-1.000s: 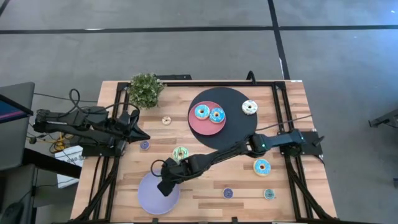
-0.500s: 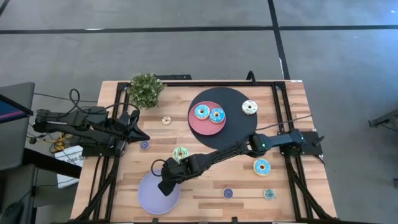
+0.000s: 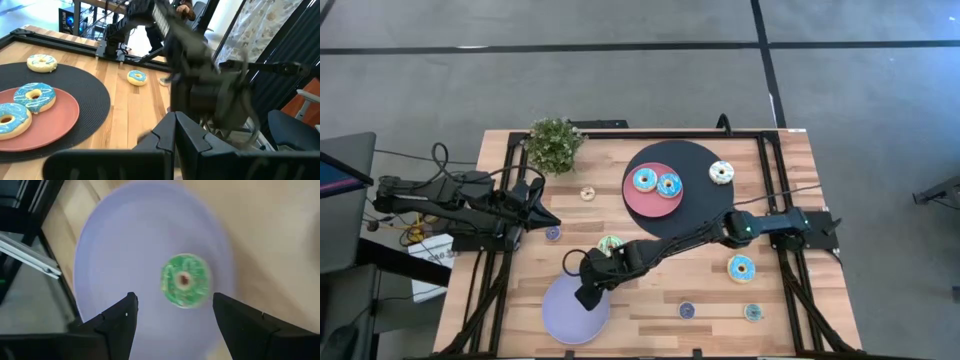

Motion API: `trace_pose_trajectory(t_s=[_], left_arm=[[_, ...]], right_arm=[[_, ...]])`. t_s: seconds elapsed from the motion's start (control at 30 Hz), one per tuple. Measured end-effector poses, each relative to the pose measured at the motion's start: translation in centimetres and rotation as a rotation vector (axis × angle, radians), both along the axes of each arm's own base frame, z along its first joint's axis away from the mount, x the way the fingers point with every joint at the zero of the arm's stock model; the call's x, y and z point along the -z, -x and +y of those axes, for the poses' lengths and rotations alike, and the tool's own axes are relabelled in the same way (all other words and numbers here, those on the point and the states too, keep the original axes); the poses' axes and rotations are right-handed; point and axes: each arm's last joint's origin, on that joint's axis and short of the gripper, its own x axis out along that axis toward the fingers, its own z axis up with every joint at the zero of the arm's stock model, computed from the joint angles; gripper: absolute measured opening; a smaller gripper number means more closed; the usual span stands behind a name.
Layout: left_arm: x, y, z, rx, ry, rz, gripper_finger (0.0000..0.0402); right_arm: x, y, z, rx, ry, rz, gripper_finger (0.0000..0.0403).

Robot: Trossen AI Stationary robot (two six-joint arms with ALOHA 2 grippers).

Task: Pick & Place donuts
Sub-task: Put the small dark blue donut on the purple plate

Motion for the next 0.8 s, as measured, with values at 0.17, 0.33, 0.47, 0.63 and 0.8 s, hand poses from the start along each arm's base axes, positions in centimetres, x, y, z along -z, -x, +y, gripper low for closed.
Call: trace_pose_trajectory(t_s=[0.17,0.33,0.47,0.63,0.8], left_arm=[[0.2,0.0,0.0,-0.001,-0.002,0.017,0.0],[0.1,0.0,0.0,-0.01,-0.004,0.015,0.0],[0.2,0.0,0.1,-0.021,-0.006,0.017,0.0],[0.2,0.0,0.1,-0.03,-0.008,0.02,0.0],[0.2,0.0,0.1,-0.032,-0.008,0.019,0.0]], right_arm=[[-4.2,1.9,-0.6,-0.047,0.117,-0.003,0.0249],[-7.1,5.1,1.4,-0.143,0.186,0.047,0.0249],[-6.1,8.2,3.9,-0.176,0.252,0.215,0.0249],[-4.2,11.4,6.2,-0.148,0.229,0.35,0.0249],[-2.6,14.4,8.3,-0.074,0.182,0.415,0.0249]])
